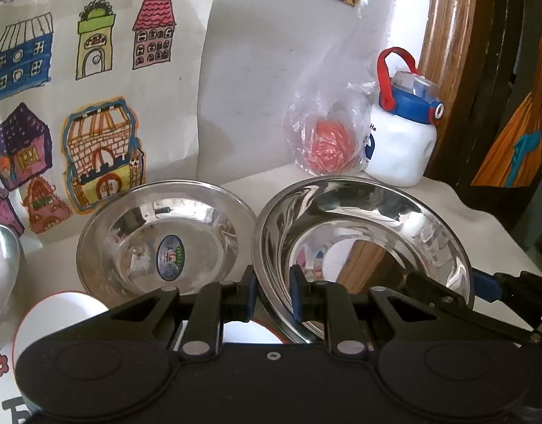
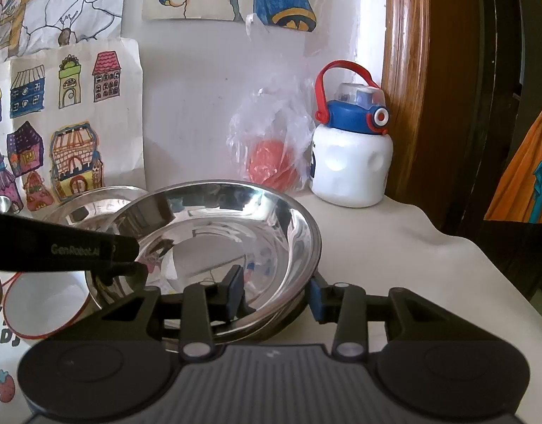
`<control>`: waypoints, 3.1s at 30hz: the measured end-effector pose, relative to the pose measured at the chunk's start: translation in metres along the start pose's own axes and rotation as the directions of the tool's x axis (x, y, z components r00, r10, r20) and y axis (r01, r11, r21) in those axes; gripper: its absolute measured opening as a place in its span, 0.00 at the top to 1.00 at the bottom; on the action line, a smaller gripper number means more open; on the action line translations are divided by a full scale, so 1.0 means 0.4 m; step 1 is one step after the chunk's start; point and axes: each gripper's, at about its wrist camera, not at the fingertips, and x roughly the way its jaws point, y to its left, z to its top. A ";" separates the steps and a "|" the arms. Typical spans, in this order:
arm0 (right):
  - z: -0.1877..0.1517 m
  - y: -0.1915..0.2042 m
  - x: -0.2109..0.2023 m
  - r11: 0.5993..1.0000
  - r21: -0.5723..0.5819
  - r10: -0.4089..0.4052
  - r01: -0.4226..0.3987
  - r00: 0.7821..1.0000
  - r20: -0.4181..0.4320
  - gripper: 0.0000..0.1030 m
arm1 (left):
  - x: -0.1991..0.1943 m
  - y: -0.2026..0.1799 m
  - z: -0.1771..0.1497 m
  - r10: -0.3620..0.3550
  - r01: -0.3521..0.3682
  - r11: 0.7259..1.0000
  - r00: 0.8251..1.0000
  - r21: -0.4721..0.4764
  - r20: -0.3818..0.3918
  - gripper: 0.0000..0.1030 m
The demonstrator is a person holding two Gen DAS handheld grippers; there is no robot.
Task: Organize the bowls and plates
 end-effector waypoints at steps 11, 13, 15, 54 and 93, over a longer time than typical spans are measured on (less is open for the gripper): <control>-0.002 0.002 -0.002 0.999 -0.033 -0.002 0.002 1.000 -0.011 0.49 | 0.001 -0.011 -0.004 0.020 -0.020 0.999 1.000 0.044 0.010 0.80; -0.004 0.002 -0.004 0.999 -0.034 0.013 -0.013 1.000 -0.011 0.45 | -0.001 -0.011 -0.004 0.010 -0.011 0.999 1.000 0.035 0.012 0.80; -0.005 0.001 -0.006 0.999 -0.035 0.022 -0.023 1.000 -0.014 0.39 | -0.002 -0.009 -0.001 0.000 0.000 1.000 1.000 0.021 0.009 0.79; -0.082 0.159 -0.490 0.996 -0.062 0.073 -0.060 0.969 0.235 0.00 | -0.466 0.177 -0.206 0.030 -0.027 1.000 0.971 -0.015 0.236 0.01; -0.001 0.269 -0.311 0.961 -0.222 0.205 -0.164 0.963 0.174 0.00 | -0.347 0.345 -0.122 0.073 -0.103 0.978 0.983 0.180 0.170 0.01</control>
